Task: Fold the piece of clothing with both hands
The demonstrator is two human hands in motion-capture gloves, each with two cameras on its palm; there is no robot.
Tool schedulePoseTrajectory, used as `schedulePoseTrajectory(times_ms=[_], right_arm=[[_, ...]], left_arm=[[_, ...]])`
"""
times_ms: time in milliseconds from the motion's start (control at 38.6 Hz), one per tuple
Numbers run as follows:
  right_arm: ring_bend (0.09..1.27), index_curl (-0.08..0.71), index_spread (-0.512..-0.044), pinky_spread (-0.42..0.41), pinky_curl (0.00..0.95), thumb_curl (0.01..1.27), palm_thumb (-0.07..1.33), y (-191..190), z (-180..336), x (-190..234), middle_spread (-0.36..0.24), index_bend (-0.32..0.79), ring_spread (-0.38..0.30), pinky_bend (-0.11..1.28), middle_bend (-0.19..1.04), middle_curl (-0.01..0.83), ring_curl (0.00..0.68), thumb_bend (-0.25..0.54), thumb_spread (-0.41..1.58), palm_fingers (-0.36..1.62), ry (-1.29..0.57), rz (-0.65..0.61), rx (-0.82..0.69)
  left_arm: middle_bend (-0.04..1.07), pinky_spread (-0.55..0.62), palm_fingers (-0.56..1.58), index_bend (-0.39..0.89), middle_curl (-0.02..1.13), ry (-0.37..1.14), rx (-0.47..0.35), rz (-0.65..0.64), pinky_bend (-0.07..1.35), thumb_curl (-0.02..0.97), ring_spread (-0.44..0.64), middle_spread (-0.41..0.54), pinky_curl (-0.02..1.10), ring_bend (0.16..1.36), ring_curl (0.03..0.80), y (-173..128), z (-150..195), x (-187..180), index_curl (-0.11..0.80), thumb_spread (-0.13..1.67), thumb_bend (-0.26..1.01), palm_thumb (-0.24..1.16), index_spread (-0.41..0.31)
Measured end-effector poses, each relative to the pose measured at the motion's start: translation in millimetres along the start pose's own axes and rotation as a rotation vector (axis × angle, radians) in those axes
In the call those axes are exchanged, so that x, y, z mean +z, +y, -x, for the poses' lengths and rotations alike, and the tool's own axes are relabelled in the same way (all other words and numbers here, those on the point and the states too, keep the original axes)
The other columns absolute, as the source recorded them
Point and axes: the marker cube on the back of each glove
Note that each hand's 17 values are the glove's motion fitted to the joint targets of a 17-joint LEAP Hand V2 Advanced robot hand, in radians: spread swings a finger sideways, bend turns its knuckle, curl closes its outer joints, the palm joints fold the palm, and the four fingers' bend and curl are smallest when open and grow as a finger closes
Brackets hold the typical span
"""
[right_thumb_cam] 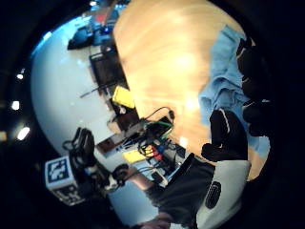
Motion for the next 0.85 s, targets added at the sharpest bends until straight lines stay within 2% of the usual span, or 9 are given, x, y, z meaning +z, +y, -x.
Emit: schedulePoseTrajectory(times_ms=[52,129,181,259,311,388,440,621,854], right_arm=[[0.67,0.301,-0.208,-0.320,0.416,0.59,1.04,0,-1,-12,-0.141,0.02,-0.244,0.67,0.26,0.486,0.450,-0.005,0.64,1.12,-0.009,-0.096,-0.012],[0.68,0.264,-0.198,-0.308,0.414,0.57,1.02,9,-1,-39,-0.132,-0.01,-0.231,0.69,0.27,0.486,0.450,-0.018,0.75,1.11,-0.010,-0.284,-0.156],[0.68,0.242,-0.193,-0.297,0.414,0.56,0.99,23,-2,-57,-0.122,-0.02,-0.223,0.69,0.28,0.487,0.448,-0.029,0.82,1.10,-0.035,-0.337,-0.244],[0.68,0.214,-0.189,-0.283,0.410,0.53,0.95,36,2,-84,-0.113,-0.01,-0.209,0.69,0.29,0.489,0.444,-0.029,0.91,1.09,-0.077,-0.420,-0.539],[0.67,0.200,-0.190,-0.273,0.407,0.52,0.94,33,-6,-102,-0.107,0.00,-0.203,0.69,0.30,0.489,0.441,-0.026,0.96,1.09,-0.052,-0.484,-0.620],[0.67,0.184,-0.188,-0.266,0.403,0.51,0.92,34,-42,-128,-0.101,0.02,-0.194,0.69,0.30,0.487,0.439,-0.023,1.01,1.09,0.008,-0.476,-0.390],[0.66,0.180,-0.189,-0.253,0.401,0.50,0.91,48,-63,-146,-0.095,0.03,-0.186,0.68,0.29,0.483,0.435,-0.020,1.04,1.09,0.011,-0.482,-0.299],[0.63,0.162,-0.208,-0.224,0.391,0.46,0.88,96,-103,-188,-0.081,0.03,-0.166,0.67,0.27,0.473,0.425,-0.019,1.12,1.06,-0.101,-0.556,-0.319],[0.61,0.138,-0.216,-0.204,0.382,0.44,0.87,81,-125,-200,-0.073,0.03,-0.151,0.66,0.26,0.468,0.419,-0.015,1.18,1.06,-0.032,-0.619,-0.231]], left_arm=[[0.15,0.18,0.22,0.16,0.25,0.007,-0.003,0.025,0.46,0.234,0.17,0.175,0.35,0.58,0.337,5,4,2,0.390,1.11,-0.03,0.20,-0.037],[0.14,0.18,0.21,0.14,0.25,0.009,-0.005,0.136,0.47,0.234,0.17,0.181,0.36,0.59,0.341,18,4,6,0.381,1.11,-0.03,0.19,-0.031],[0.14,0.18,0.20,0.14,0.25,0.006,-0.007,0.177,0.48,0.234,0.17,0.183,0.36,0.59,0.342,23,1,7,0.376,1.11,-0.02,0.19,-0.029],[0.15,0.19,0.17,0.13,0.25,-0.006,-0.022,0.165,0.50,0.238,0.18,0.192,0.37,0.59,0.342,25,-3,6,0.367,1.11,-0.02,0.20,-0.017],[0.15,0.19,0.17,0.14,0.25,-0.015,-0.027,0.097,0.50,0.239,0.18,0.195,0.37,0.60,0.342,21,-7,5,0.362,1.11,-0.02,0.20,-0.014],[0.16,0.19,0.16,0.13,0.25,-0.023,0.003,-0.007,0.51,0.240,0.19,0.199,0.37,0.61,0.343,24,-14,2,0.351,1.11,-0.02,0.21,-0.010],[0.16,0.19,0.14,0.12,0.25,-0.028,0.031,-0.047,0.52,0.240,0.20,0.201,0.37,0.61,0.345,31,-21,0,0.344,1.11,-0.02,0.21,-0.008],[0.16,0.19,0.17,0.16,0.25,-0.065,0.071,-0.105,0.52,0.243,0.18,0.195,0.37,0.62,0.340,40,-35,-5,0.341,1.12,-0.02,0.23,-0.012],[0.15,0.18,0.17,0.16,0.25,-0.046,0.121,-0.130,0.53,0.243,0.17,0.191,0.37,0.62,0.339,20,-47,-4,0.340,1.13,-0.02,0.23,-0.014]])
